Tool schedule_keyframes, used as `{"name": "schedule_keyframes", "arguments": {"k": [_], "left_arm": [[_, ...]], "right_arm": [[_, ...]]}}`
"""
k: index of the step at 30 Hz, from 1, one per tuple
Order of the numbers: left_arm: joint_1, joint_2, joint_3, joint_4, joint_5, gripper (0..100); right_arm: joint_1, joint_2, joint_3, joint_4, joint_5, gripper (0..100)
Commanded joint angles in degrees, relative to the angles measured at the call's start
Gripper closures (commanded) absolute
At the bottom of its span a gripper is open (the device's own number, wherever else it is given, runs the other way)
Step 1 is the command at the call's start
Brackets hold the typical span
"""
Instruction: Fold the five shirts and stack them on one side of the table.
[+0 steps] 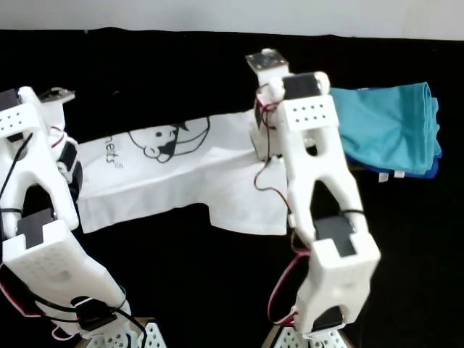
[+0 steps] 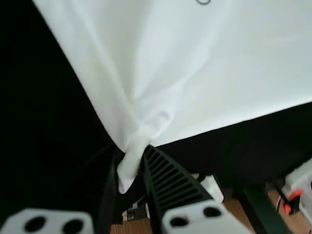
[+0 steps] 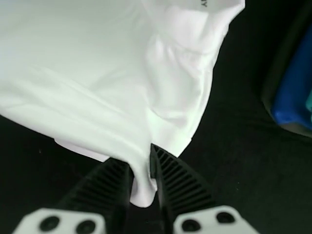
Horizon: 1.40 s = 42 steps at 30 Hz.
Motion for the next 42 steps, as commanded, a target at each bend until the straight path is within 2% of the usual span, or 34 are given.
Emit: {"name": "schedule_keyframes", "arguments": {"k": [1, 9, 13, 17, 23, 28, 31, 32, 34, 35, 36, 38, 42], "left_arm": [[-0.6, -3.3, 2.9, -0.4, -1.8, 99], [-0.8, -3.3, 10.2, -9.1, -1.8, 99], [-0.7, -3.3, 10.9, -12.7, -1.7, 99], [-0.7, -3.3, 10.8, -12.3, -1.7, 98], [-1.0, -4.0, 8.5, -8.4, -1.7, 78], [-1.0, -4.0, -1.9, -4.0, -1.6, 79], [-0.4, -3.2, -7.6, -3.6, 0.3, 82], [0.4, -3.1, -8.0, -4.6, 2.0, 85], [2.9, -1.5, -8.1, -7.2, 4.6, 97], [4.3, 0.0, -8.4, -8.1, 5.6, 100], [5.7, 1.6, -8.6, -9.1, 6.5, 97], [8.0, 5.3, -8.7, -12.3, 7.9, 98], [8.1, 13.0, -12.4, -18.7, 11.5, 99]], "right_arm": [[2.3, -8.0, 10.9, -5.5, -0.3, 99.3], [0.9, -19.6, 33.9, -17.3, -0.3, 99.3], [1.2, -23.4, 39.7, -23.7, 0.1, 99.3], [0.9, -23.6, 42.2, -24.7, 4.0, 98.0], [0.3, -24.3, 38.4, -18.7, 4.6, 76.8], [-1.7, -24.2, 28.6, -12.2, 4.1, 77.6], [-1.9, -23.8, 23.4, -11.7, 4.0, 77.9], [-1.8, -23.5, 22.4, -13.0, 4.0, 78.8], [-1.9, -22.7, 21.6, -18.3, 4.0, 88.5], [-2.3, -21.5, 21.7, -21.3, 4.0, 96.4], [-3.0, -19.9, 21.6, -24.1, 4.0, 99.8], [-4.3, -15.4, 21.2, -28.4, 4.0, 96.1], [-5.3, -5.1, 15.6, -35.0, 4.0, 99.3]]}}
